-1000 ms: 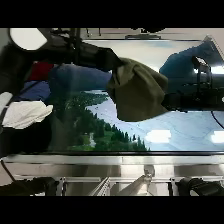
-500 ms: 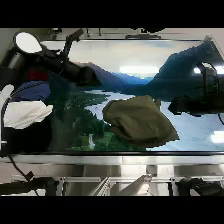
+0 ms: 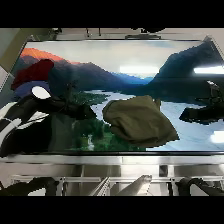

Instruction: Fold the shirts.

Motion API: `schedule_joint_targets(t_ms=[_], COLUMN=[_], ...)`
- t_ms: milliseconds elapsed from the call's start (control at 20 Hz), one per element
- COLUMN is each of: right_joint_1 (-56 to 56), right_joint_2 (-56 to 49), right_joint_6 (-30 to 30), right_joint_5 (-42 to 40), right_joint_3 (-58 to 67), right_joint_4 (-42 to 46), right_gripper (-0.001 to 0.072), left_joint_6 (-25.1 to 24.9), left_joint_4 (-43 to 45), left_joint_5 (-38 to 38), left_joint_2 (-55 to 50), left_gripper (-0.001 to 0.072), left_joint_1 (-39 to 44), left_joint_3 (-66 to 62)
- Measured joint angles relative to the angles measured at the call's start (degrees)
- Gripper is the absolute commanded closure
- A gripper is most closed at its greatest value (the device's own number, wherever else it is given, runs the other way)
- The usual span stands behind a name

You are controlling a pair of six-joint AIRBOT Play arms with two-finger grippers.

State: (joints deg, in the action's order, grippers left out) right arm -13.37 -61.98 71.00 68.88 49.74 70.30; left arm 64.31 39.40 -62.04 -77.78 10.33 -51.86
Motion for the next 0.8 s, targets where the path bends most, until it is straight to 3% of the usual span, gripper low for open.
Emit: schedule_joint_targets(t_ms=[200,500,550,600,650,700,750,800], right_joint_1=[-2.34,-0.85,-0.39,0.2,0.79,1.33,1.95,2.45], right_joint_2=[-9.6,-22.47,-23.34,-24.17,-24.81,-25.18,-25.38,-25.57], right_joint_6=[-17.44,-27.91,-28.68,-29.18,-29.57,-29.83,-30.08,-30.23], right_joint_5=[-1.77,-2.82,-2.71,-2.84,-3.26,-2.8,-2.6,-2.32], right_joint_3=[-0.33,-0.11,0.02,0.11,0.24,0.48,0.9,1.2], right_joint_4=[-12.04,-20.72,-21.81,-22.36,-22.12,-22.21,-23.04,-23.41], right_gripper=[0.013,0.0147,0.0275,0.0504,0.064,0.0698,0.0699,0.0698], left_joint_6=[-8.17,-17.38,-18.08,-18.64,-19.02,-19.41,-19.58,-19.89], left_joint_4=[-8.46,-21.79,-22.82,-23.61,-24.11,-24.74,-25.09,-25.2], left_joint_5=[6.32,8.59,8.57,8.35,7.89,7.08,6.23,5.2], left_joint_2=[-3.43,-8.98,-9.86,-10.88,-11.91,-13.07,-14.12,-15.21], left_gripper=[0.0409,0.0409,0.0409,0.041,0.0413,0.0513,0.0708,0.0698], left_joint_1=[2.03,3.13,3.39,3.85,4.31,4.81,5.27,5.7], left_joint_3=[3.02,2.45,1.53,0.26,-1.18,-2.91,-4.59,-6.43])
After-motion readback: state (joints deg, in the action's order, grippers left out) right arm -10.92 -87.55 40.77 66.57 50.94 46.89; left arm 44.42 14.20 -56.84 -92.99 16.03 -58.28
